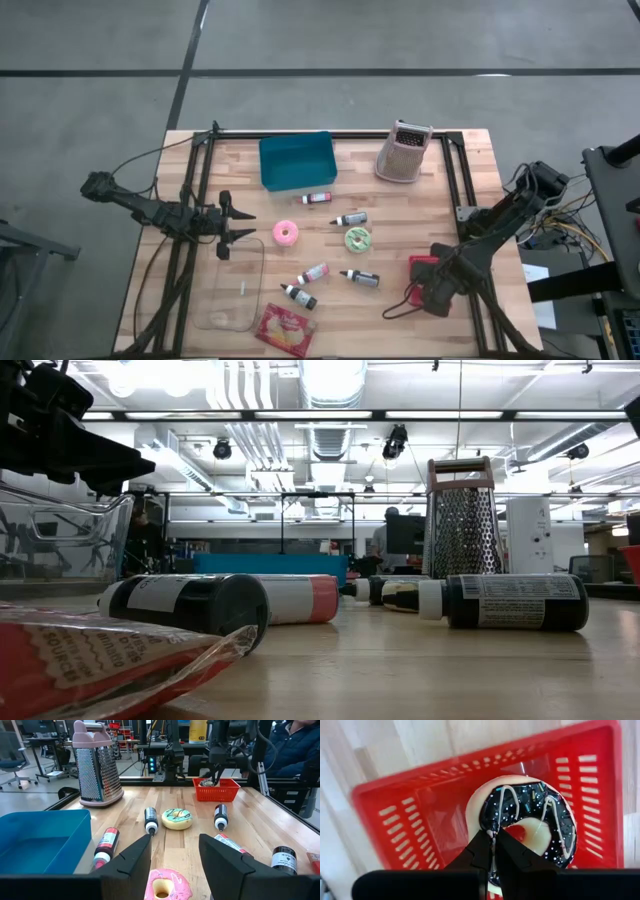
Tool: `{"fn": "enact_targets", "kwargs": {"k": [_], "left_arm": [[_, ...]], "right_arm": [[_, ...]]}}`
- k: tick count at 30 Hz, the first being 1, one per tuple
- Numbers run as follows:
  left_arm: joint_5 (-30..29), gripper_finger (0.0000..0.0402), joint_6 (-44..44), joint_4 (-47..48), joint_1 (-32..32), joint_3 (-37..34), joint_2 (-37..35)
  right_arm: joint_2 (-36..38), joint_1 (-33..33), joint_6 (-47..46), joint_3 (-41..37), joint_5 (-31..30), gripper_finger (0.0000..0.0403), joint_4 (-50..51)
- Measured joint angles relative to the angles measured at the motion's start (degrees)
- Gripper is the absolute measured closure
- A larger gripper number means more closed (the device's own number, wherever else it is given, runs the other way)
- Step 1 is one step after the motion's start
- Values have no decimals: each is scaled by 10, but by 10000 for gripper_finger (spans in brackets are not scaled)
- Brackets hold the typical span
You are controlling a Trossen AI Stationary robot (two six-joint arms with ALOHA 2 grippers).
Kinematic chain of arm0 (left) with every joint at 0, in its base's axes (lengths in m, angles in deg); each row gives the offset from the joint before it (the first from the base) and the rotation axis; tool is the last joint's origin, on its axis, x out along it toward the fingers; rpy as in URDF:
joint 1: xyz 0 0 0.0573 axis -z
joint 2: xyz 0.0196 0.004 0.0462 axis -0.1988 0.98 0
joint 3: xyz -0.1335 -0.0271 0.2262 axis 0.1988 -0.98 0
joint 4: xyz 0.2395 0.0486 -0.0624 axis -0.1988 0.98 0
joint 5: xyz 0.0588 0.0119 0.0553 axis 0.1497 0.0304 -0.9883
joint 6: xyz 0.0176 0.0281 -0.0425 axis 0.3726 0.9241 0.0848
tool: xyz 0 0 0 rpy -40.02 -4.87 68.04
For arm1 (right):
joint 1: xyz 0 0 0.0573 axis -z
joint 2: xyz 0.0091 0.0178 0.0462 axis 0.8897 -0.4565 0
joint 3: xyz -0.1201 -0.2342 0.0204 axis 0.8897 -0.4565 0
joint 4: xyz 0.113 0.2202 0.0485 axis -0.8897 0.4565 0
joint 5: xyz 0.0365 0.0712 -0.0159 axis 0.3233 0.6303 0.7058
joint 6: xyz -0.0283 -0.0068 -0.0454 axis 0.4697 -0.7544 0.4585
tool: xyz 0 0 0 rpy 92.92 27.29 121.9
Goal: Pick & Place Food Item
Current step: Put the black donut into the red basket
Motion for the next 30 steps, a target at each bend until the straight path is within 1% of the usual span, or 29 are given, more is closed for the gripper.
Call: {"fn": "enact_targets", "kwargs": {"k": [5, 13, 15, 19, 26, 30], "left_arm": [[0, 234, 0, 0, 0, 0, 0], [0, 234, 0, 0, 0, 0, 1], [0, 234, 0, 0, 0, 0, 1], [0, 234, 0, 0, 0, 0, 1], [0, 234, 0, 1, 0, 0, 1], [0, 234, 0, 1, 0, 0, 1]], "right_arm": [[0, 1, -7, -18, 11, 391, -11], [0, 1, -5, -20, 12, 390, -25], [0, 1, -5, -20, 13, 384, -27], [0, 1, -12, -20, 12, 349, -33], [0, 1, -19, -20, 12, 257, -34], [0, 1, -20, -20, 12, 214, -33]]}}
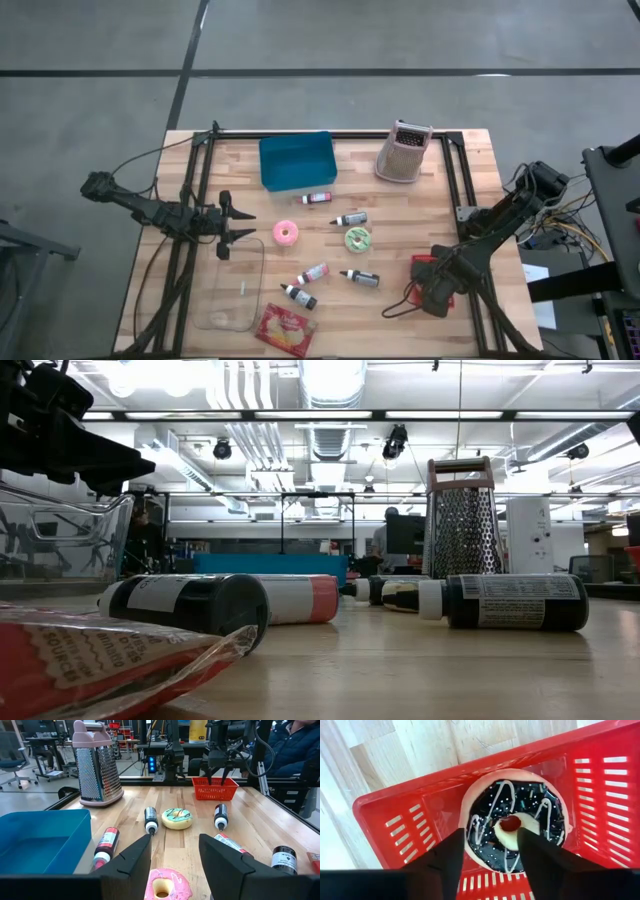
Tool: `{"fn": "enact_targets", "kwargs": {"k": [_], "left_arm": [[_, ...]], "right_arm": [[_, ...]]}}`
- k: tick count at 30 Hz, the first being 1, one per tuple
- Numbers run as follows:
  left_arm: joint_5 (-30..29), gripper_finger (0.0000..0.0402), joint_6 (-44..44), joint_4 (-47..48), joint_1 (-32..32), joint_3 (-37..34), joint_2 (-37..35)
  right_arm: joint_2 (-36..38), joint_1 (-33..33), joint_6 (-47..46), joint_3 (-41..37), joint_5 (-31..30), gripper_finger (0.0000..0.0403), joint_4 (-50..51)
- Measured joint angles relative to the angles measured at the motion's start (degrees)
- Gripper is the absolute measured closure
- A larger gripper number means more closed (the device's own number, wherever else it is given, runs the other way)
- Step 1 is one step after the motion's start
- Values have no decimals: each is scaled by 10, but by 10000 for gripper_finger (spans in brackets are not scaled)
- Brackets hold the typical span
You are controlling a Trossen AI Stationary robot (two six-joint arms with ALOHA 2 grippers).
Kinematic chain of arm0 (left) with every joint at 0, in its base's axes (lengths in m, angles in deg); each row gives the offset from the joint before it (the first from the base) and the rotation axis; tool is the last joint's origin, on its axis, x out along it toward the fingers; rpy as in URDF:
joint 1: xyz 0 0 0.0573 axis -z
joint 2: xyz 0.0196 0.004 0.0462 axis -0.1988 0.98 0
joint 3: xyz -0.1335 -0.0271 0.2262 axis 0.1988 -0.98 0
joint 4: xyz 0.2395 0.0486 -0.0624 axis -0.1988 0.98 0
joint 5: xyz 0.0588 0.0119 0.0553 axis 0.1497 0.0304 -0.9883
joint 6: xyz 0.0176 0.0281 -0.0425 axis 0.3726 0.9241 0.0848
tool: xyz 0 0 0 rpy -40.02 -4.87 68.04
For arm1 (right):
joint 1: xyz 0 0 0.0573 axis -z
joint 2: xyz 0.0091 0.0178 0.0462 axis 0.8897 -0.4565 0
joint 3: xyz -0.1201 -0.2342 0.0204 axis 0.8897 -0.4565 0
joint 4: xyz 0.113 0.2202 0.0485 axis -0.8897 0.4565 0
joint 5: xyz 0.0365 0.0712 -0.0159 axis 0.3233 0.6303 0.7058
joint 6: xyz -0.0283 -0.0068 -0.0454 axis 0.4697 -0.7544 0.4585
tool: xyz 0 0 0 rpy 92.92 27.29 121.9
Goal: Pick & Place Food Item
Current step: Put the black donut into the red basket, then put the pink donut into the red basket
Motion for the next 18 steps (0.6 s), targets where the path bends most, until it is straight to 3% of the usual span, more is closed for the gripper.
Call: {"fn": "enact_targets", "kwargs": {"k": [6, 14, 18], "left_arm": [[0, 234, 0, 0, 0, 0, 0], [0, 234, 0, 0, 0, 0, 0], [0, 234, -2, 1, 0, 0, 2]], "right_arm": [[0, 0, -4, 0, -2, 181, 4], [0, 0, -18, 17, -8, 179, 58], [0, 0, -11, 53, -43, 179, 100]]}}
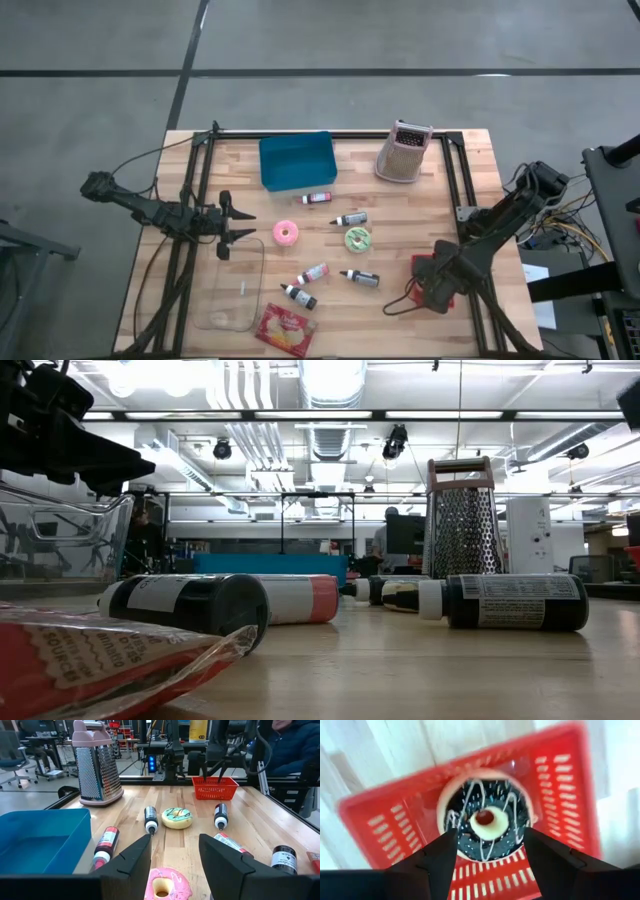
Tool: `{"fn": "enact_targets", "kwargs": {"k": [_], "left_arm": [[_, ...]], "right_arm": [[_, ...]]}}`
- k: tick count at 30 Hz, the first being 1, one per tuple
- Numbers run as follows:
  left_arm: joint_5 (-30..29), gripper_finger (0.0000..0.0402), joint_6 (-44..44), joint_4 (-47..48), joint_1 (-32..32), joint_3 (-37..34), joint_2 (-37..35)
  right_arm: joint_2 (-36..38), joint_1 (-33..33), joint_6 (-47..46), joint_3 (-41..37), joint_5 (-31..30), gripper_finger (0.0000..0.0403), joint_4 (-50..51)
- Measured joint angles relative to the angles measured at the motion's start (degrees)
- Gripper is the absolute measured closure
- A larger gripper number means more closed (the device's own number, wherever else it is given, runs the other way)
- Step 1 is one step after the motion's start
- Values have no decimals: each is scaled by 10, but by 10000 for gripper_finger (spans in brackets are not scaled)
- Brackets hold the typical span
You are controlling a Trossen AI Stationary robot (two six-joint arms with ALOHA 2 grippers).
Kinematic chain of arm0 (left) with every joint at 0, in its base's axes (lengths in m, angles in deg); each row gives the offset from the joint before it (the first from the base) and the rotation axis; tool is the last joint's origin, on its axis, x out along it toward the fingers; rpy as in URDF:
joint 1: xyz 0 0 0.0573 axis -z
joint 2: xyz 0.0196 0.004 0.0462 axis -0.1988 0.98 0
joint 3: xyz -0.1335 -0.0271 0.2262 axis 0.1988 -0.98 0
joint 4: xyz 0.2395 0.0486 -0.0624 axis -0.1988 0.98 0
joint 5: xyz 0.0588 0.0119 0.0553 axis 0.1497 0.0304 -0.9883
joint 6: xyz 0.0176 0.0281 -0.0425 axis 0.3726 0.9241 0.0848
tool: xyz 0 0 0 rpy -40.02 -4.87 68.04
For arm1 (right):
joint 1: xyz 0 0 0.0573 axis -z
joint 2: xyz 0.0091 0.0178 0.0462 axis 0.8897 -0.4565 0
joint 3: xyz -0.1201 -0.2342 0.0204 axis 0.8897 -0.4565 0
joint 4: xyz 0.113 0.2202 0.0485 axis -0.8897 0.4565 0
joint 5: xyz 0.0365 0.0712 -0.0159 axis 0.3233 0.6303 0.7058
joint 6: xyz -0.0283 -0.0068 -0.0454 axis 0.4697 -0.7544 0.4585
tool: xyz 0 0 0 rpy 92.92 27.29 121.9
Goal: Pick & Place Food Item
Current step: Put the pink donut into the red basket
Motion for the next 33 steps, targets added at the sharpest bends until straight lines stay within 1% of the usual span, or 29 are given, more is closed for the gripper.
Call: {"fn": "enact_targets", "kwargs": {"k": [3, 6, 10, 12, 14, 20, 24, 29, 31, 33], "left_arm": [[0, 234, 0, 0, 0, 0, 0], [0, 234, 0, 0, 0, 0, 0], [0, 234, 0, 0, 0, 0, 0], [0, 234, 0, 0, 0, 0, 0], [0, 234, 0, 0, 0, 0, 0], [0, 234, 0, 0, 0, 0, 0], [0, 234, 0, 0, 0, 0, 0], [0, 234, -2, 0, 0, 0, 0], [0, 234, -3, 0, 0, 0, 0], [0, 234, -7, 0, 0, 0, 0]], "right_arm": [[0, 0, 14, 33, -48, 179, 41], [0, 1, 36, 63, -112, 179, 59], [0, 18, 78, 85, -198, 179, 56], [0, 36, 111, 88, -223, 179, 43], [0, 59, 152, 87, -236, 179, 17], [0, 140, 308, 51, -237, 179, -131], [0, 188, 385, 33, -220, 179, -184], [0, 236, 452, 12, -158, 179, -264], [0, 249, 471, 4, -152, 179, -293], [0, 259, 484, 3, -151, 179, -301]]}}
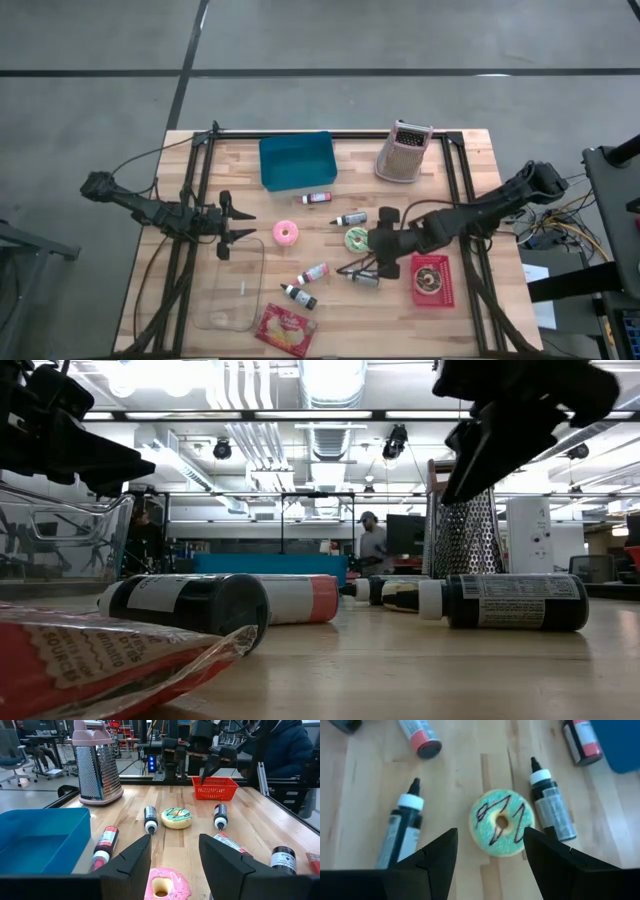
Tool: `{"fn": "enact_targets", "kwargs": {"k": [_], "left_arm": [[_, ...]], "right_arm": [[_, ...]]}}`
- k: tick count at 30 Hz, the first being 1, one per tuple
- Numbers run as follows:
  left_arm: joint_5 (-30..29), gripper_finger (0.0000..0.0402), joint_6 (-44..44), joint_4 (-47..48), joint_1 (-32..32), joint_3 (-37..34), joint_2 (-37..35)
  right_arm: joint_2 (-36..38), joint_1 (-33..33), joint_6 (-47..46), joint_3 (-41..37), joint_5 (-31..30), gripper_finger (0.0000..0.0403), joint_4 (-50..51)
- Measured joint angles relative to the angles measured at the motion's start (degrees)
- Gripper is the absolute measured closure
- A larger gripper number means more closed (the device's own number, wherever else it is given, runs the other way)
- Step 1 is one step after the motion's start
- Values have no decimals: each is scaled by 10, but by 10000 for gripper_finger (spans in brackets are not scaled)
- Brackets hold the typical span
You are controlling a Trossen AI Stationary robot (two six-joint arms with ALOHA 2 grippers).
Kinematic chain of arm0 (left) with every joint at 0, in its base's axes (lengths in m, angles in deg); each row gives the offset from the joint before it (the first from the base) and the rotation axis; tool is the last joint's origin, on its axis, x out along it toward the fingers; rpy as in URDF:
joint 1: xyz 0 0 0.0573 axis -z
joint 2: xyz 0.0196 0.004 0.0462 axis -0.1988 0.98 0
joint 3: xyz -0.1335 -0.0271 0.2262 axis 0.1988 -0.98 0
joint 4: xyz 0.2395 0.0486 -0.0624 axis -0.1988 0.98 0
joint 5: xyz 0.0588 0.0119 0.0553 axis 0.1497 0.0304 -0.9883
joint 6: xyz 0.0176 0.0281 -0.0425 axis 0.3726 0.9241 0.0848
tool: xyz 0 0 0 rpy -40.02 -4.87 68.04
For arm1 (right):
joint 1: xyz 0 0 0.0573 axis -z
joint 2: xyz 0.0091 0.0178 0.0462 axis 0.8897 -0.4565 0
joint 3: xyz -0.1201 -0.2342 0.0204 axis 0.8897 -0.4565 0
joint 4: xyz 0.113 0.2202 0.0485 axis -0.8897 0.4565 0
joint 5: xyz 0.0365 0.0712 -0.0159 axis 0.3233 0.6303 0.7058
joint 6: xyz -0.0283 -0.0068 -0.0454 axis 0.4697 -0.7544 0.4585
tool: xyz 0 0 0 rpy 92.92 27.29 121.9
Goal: Pick & Place Food Item
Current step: Put the pink donut into the red basket
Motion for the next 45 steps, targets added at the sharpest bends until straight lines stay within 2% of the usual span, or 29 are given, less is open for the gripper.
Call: {"fn": "enact_targets", "kwargs": {"k": [5, 11, 22, 35, 40, 45], "left_arm": [[0, 234, -5, 0, 0, 0, 0], [0, 234, -6, 0, 0, 0, 1], [-4, 234, -10, 0, 0, 0, 14], [-10, 234, -27, -5, 0, 0, 25], [-16, 234, -30, -21, -1, 8, 51], [-17, 234, -32, -4, -6, 66, 117]], "right_arm": [[-1, 20, 21, -5, 32, 179, -22], [-34, 29, 37, -15, 70, 179, -54], [-102, 33, 60, -3, 74, 179, -57], [-118, 41, 82, 10, 74, 179, -66], [-113, 50, 90, 10, 74, 179, -68], [-112, 53, 94, 10, 74, 179, -67]]}}
